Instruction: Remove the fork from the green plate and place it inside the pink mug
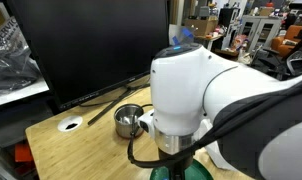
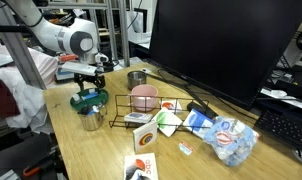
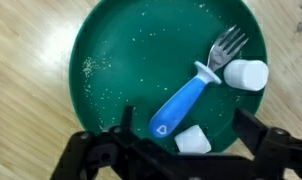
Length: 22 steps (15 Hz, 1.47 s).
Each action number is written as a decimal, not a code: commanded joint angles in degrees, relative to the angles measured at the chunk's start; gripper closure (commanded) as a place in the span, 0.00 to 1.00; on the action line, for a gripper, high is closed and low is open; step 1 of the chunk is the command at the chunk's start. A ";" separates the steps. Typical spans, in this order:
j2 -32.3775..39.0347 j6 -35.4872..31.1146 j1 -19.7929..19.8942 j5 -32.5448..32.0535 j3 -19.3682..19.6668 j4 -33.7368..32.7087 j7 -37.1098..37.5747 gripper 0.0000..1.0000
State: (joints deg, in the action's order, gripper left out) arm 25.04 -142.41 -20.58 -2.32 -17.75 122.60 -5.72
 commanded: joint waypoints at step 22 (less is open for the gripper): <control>1.21 -6.92 2.69 4.35 -0.80 3.43 -0.85 0.00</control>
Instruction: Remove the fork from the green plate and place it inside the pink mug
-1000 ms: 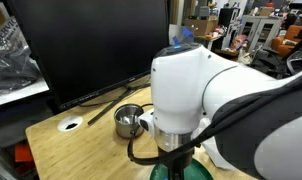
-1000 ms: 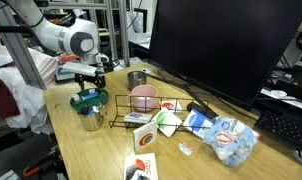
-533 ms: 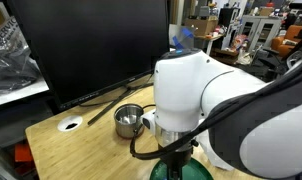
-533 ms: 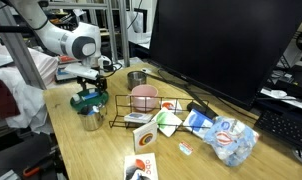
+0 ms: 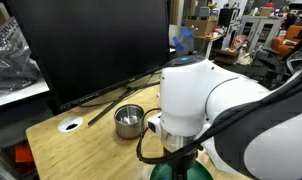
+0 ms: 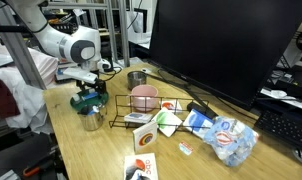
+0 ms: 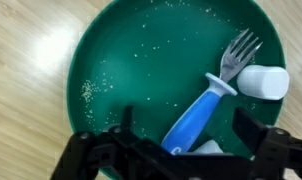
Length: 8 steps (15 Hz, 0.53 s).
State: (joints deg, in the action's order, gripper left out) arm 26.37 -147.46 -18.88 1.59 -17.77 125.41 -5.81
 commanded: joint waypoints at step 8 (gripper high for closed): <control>-0.44 -0.30 -1.66 -5.12 1.77 0.23 1.85 0.00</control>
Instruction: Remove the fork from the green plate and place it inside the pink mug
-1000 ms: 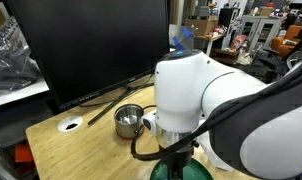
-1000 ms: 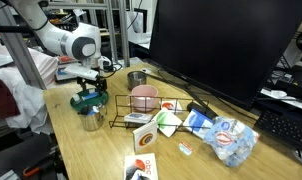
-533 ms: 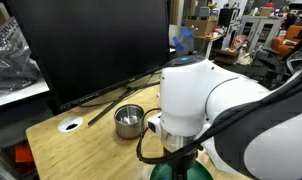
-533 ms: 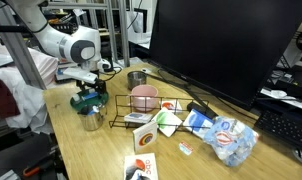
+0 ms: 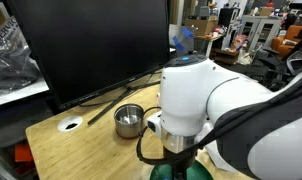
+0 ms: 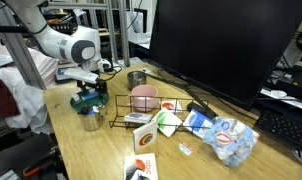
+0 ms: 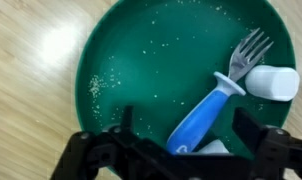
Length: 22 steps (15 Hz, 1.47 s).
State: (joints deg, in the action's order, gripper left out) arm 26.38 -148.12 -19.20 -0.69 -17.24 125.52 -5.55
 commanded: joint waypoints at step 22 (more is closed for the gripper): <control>0.92 -0.76 -4.32 -7.26 2.22 -1.13 7.10 0.76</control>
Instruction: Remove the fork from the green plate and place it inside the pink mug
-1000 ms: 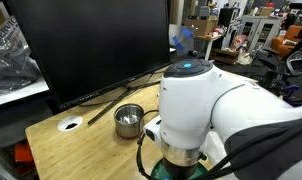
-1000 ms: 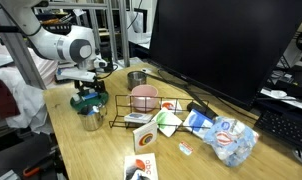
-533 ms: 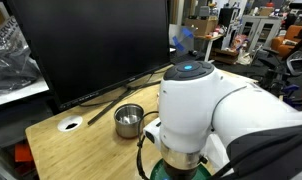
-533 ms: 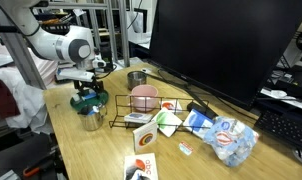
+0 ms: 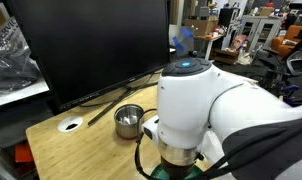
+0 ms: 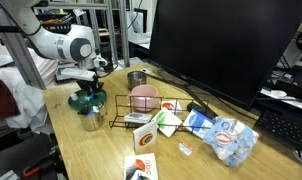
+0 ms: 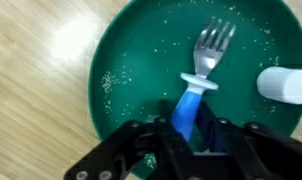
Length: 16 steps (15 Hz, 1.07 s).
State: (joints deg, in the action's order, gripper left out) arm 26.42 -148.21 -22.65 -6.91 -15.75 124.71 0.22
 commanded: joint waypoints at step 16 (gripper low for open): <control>-6.20 -4.12 -0.93 -0.99 1.25 4.81 7.46 0.86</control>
State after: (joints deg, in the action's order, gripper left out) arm 23.59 -149.72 -23.00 -7.28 -15.11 126.42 6.08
